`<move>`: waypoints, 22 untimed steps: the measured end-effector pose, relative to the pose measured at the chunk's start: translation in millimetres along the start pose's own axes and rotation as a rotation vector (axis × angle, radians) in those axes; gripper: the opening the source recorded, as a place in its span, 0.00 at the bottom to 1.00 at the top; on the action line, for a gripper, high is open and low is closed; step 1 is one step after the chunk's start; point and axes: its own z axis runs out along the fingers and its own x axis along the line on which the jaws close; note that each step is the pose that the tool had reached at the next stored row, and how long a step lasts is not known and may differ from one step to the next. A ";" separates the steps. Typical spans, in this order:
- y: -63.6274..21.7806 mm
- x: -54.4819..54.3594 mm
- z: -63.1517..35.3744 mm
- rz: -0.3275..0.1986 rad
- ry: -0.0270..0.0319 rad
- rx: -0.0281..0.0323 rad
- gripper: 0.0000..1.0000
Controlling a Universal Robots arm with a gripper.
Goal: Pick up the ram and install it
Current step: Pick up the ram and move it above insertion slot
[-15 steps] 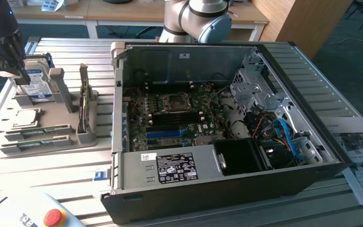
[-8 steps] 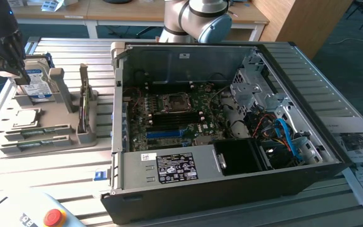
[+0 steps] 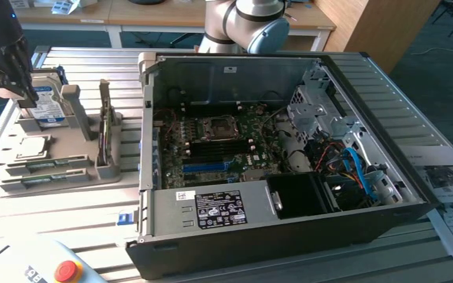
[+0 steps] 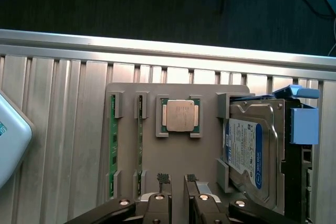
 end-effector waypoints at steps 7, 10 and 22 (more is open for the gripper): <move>0.0 0.0 0.0 0.000 0.0000 0.0000 0.24; 0.0 0.0 0.0 0.000 0.0000 0.0000 0.24; 0.4 7.8 -0.1 0.000 0.0000 0.0001 0.24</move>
